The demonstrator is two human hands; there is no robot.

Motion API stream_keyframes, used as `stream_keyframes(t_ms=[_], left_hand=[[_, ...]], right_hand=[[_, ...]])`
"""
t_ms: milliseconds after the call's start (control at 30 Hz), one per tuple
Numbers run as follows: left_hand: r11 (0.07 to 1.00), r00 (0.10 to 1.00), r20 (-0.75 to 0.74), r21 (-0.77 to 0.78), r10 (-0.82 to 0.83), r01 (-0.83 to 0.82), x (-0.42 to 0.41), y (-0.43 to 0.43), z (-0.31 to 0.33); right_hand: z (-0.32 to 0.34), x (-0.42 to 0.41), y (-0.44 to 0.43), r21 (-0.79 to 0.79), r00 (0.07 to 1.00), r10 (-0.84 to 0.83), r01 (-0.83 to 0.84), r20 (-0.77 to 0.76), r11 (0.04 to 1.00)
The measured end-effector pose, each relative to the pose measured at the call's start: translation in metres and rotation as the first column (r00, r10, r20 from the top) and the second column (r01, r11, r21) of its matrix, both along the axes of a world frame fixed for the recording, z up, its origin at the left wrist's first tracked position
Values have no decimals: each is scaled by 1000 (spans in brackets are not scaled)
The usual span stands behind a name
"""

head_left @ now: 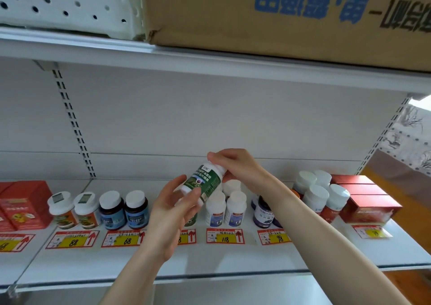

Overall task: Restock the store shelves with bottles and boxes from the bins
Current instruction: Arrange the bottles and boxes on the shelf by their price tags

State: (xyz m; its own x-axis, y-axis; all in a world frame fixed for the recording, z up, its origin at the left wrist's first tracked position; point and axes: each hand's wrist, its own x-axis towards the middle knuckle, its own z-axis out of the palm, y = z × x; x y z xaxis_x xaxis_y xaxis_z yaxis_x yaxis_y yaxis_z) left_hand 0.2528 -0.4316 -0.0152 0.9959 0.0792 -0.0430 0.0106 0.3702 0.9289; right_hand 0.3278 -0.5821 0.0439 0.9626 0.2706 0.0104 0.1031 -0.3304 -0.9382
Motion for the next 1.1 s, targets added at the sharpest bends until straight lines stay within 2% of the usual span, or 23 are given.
stream_keyframes(t_ms=[33,267,433,533,600,633,700,733,767,833,967,1100], left_hand=[[999,1000,-15,-30,-12,11,-2,1,0],[995,1000,-28,102,12,-9,-8,7,-5],[982,999,23,184,33,-36,-11,7,-13],[946,987,106,289,124,-150,-16,9,-18],[857,959,167,432,229,-280,-21,17,-30],[771,938,221,535,267,-345,-25,23,-39],[514,895,376,733,239,-445,-33,36,-61],[392,893,406,802,196,-451,-37,43,-72],[294,900,403,851,165,-435,-41,48,-84],[161,908,400,895,126,-417,-45,56,-109],[94,936,343,932,83,-350,-48,66,-137],[72,957,286,954,50,-289,-47,66,-139]], right_hand=[[0,-1,-2,15,1000,10,-10,-6,1000],[3,-7,-8,136,995,61,-50,-76,989],[9,-10,-7,1,997,76,-76,-24,997],[12,-10,3,49,997,76,-76,5,996],[15,-7,13,83,998,45,-50,53,995],[15,-4,18,78,995,22,-29,95,997],[14,5,29,14,981,-22,20,194,1000],[12,10,34,-26,972,-36,43,232,999],[10,15,40,-60,965,-42,59,260,996],[3,26,51,-128,953,-33,75,300,989],[-13,43,73,-260,949,19,68,315,963],[-35,55,92,-414,965,113,-6,235,910]])
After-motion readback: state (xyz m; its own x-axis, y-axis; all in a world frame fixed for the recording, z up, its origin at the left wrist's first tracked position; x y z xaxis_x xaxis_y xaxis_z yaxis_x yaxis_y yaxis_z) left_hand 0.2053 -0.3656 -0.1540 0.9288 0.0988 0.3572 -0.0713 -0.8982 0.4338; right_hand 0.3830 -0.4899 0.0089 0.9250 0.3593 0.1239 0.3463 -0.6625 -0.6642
